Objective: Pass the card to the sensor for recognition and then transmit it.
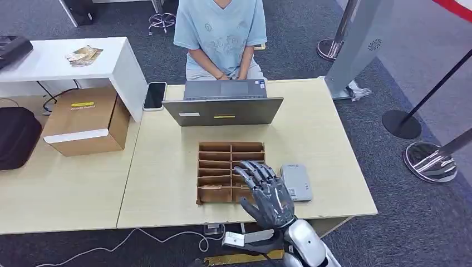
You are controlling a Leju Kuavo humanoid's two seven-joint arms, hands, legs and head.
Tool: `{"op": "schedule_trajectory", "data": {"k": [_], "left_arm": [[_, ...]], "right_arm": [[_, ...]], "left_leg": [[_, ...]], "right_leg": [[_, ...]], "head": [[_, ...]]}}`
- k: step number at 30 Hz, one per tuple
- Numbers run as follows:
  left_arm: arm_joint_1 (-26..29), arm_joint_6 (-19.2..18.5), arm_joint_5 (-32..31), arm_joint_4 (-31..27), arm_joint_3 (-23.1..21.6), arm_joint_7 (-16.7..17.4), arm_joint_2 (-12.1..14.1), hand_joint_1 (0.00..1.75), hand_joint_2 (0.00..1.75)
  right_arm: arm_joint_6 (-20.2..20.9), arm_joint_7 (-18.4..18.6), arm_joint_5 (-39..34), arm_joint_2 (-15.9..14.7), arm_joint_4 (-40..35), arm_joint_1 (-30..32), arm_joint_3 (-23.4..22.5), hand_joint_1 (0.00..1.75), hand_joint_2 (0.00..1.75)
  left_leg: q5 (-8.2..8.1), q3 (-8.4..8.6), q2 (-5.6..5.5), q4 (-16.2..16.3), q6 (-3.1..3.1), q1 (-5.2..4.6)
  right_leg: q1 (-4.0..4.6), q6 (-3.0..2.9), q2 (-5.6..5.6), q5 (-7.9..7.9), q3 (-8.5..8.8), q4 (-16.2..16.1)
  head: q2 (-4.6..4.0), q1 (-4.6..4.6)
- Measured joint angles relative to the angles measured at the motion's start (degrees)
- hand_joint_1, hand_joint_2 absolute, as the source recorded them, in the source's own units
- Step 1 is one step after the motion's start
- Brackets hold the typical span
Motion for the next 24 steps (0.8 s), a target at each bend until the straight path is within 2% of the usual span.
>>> {"op": "schedule_trajectory", "data": {"k": [2, 3, 8, 17, 24], "left_arm": [[0.0, 0.0, -0.1, 0.0, -0.1, 0.0, 0.0, 0.00, 0.00], [0.0, 0.0, -0.1, 0.0, -0.1, 0.0, 0.0, 0.00, 0.00], [-0.2, 0.0, -0.4, 0.0, -0.7, -0.2, 0.0, 0.00, 0.00], [-0.3, 0.0, -0.7, 0.0, -1.1, -0.3, -0.1, 0.00, 0.00], [-0.5, 0.0, -0.7, 0.0, -1.9, -0.4, -0.2, 0.00, 0.00]], "right_arm": [[0.0, 1.1, 1.8, 0.0, 0.1, 0.0, 0.0, 0.52, 1.75], [0.0, 1.6, 2.6, 0.0, 0.3, 0.0, 0.0, 0.47, 1.75], [0.0, 3.3, 5.5, 0.0, 1.2, 0.0, -0.1, 0.63, 1.75], [0.4, 4.7, 8.6, 0.5, 2.6, 0.0, -0.7, 0.68, 1.75], [0.3, 5.9, 11.2, 0.8, 3.8, -0.1, -1.5, 0.63, 1.75]], "left_leg": [[0.00, 0.00, 0.00, 0.0, 0.00, 0.00], [0.00, 0.00, 0.00, 0.0, 0.00, 0.00], [0.00, 0.00, 0.00, 0.0, 0.00, 0.00], [0.00, 0.00, 0.00, 0.0, 0.00, 0.00], [0.00, 0.00, 0.00, 0.0, 0.00, 0.00]], "right_leg": [[0.00, 0.00, 0.00, 0.00, 0.00, 0.0], [0.00, 0.00, 0.00, 0.00, 0.00, 0.0], [0.00, 0.00, 0.00, 0.00, 0.00, 0.0], [0.00, 0.00, 0.00, 0.00, 0.00, 0.0], [0.00, 0.00, 0.00, 0.00, 0.01, 0.0]], "head": [[0.00, 0.00], [0.00, 0.00], [0.00, 0.00], [0.00, 0.00], [0.00, 0.00]]}}
